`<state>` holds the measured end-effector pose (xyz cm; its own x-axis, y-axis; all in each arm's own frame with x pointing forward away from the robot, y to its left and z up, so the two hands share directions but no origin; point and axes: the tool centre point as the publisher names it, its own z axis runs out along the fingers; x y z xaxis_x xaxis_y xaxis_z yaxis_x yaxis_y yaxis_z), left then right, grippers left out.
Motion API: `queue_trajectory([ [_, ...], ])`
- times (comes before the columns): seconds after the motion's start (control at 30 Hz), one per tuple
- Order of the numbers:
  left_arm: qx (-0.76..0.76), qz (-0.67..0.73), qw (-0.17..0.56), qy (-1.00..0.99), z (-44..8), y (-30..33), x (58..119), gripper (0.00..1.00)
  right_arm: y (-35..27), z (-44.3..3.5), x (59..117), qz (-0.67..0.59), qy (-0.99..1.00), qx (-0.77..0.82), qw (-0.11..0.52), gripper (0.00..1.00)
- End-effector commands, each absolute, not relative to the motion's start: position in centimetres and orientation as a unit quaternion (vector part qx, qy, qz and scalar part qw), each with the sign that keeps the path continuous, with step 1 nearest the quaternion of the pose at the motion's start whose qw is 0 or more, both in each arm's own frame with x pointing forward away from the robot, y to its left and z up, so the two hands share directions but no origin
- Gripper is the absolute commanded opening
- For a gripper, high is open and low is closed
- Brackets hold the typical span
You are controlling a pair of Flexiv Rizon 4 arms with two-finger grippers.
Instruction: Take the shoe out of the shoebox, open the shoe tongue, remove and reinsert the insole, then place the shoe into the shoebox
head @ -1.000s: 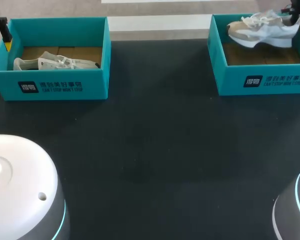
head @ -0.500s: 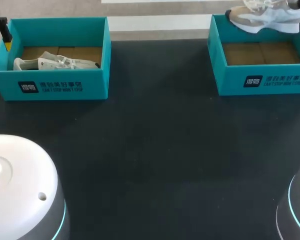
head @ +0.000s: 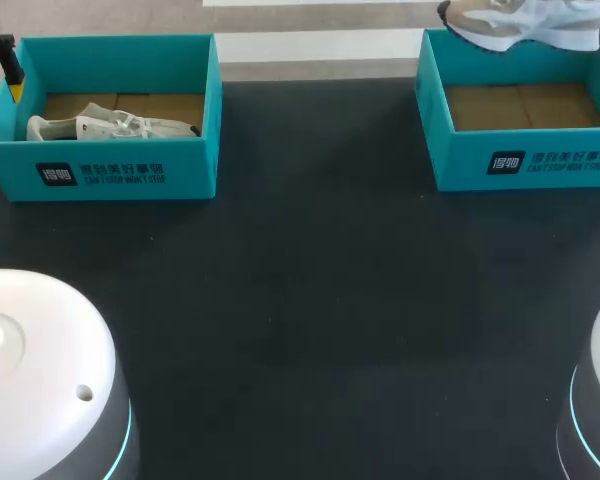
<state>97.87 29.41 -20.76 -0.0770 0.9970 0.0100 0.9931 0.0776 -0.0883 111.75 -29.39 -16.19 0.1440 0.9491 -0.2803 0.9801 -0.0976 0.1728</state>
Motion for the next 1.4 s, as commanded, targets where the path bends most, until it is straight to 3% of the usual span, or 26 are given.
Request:
queue_trajectory([
  [0.03, -0.678, 0.027, 0.034, -0.733, -20.7, 29.4, 97.8, 1.00, -29.1, -15.4, 110.7, -0.038, 0.652, 0.737, 0.176, 0.00],
  [0.57, -0.678, 0.027, 0.034, -0.733, -20.7, 29.4, 97.8, 1.00, -29.1, -15.4, 110.7, -0.038, 0.652, 0.737, 0.176, 0.00],
  [0.97, -0.678, 0.027, 0.034, -0.733, -20.7, 29.4, 97.8, 1.00, -22.9, -12.0, 99.7, -0.049, 0.621, 0.763, 0.174, 0.00],
  [1.4, -0.678, 0.027, 0.034, -0.733, -20.7, 29.4, 97.8, 1.00, -13.7, -11.7, 90.4, -0.056, 0.589, 0.793, 0.147, 0.00],
])
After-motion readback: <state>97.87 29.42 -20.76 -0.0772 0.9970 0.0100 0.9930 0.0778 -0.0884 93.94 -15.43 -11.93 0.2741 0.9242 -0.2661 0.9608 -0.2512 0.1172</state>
